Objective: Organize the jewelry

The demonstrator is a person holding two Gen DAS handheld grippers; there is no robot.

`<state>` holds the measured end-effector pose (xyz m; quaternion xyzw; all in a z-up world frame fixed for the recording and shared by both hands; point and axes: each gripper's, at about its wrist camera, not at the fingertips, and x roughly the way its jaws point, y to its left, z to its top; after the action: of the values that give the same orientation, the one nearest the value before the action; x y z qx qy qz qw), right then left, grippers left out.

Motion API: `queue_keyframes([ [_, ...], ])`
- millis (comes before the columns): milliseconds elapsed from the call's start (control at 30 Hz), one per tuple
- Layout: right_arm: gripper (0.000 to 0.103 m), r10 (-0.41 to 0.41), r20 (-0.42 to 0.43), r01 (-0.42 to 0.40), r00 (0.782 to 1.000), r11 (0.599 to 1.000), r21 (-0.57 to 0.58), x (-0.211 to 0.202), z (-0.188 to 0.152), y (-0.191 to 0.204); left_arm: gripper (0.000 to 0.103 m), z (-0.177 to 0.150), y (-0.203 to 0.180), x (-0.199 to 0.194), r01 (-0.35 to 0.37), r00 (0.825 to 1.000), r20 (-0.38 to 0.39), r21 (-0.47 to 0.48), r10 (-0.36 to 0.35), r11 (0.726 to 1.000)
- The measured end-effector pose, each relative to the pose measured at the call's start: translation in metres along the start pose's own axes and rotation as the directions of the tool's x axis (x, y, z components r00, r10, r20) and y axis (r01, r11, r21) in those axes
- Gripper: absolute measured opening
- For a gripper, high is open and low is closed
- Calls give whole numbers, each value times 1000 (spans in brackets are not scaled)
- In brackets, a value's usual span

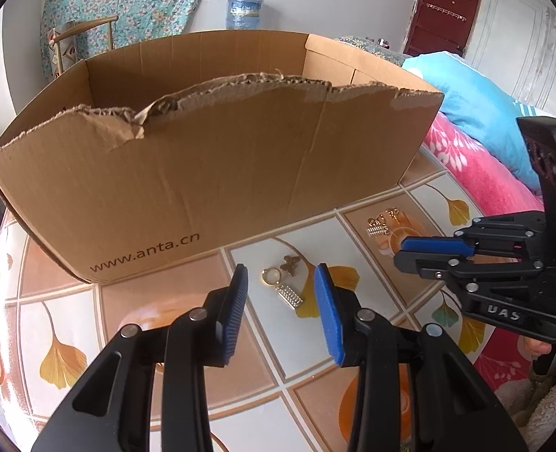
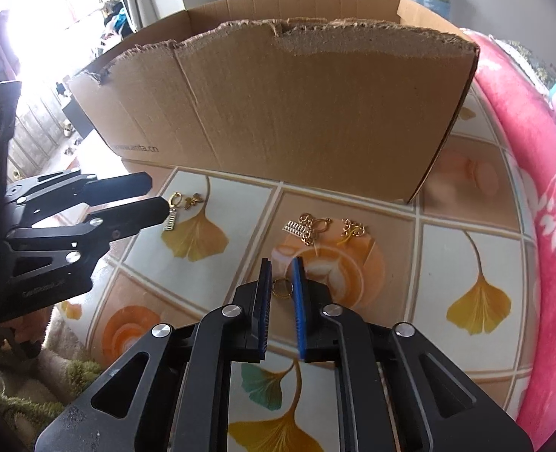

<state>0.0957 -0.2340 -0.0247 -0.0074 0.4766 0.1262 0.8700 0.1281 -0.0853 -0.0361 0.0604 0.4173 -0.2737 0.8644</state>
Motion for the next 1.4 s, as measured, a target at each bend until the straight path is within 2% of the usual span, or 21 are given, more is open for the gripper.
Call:
queue_keyframes([
  [33,20,-4,-1,4,1000,1000,-4,-1,-1,1,36,0,0,0,0,1000,-1,-2,0,1000],
  [267,20,-6,-25,5,1000,999,-33,4,-6,9,36,1,3,0,-5,1000,-4,5,5,1000],
  [367,10,-28,-23,27,999,998,-48,8,-7,6,36,3,3,1,-6,1000,1,13,6,1000],
  [567,9,-9,-20,9,1000,1000,-22,12,-6,5,36,11,5,5,-6,1000,-4,14,6,1000],
  [600,9,-10,-19,9,1000,1000,-23,10,-7,1,35,12,5,7,-10,1000,-11,15,10,1000],
  [633,9,-10,-18,10,1000,1000,-23,11,-7,1,29,12,5,8,-13,1000,-18,18,13,1000],
  [767,9,-6,-15,6,1000,1000,-19,6,-12,-5,15,12,7,13,-31,998,-63,19,32,999],
  [833,9,-9,-14,9,1000,1000,-19,5,-13,-7,13,11,9,14,-34,996,-79,13,35,999],
  [1100,9,-11,-13,11,1000,1000,-18,6,-13,-6,13,12,7,17,-15,995,-96,21,17,1000],
  [1400,9,-11,-15,11,1000,1000,-20,6,-13,-5,13,13,1,21,-35,991,-127,70,44,997],
])
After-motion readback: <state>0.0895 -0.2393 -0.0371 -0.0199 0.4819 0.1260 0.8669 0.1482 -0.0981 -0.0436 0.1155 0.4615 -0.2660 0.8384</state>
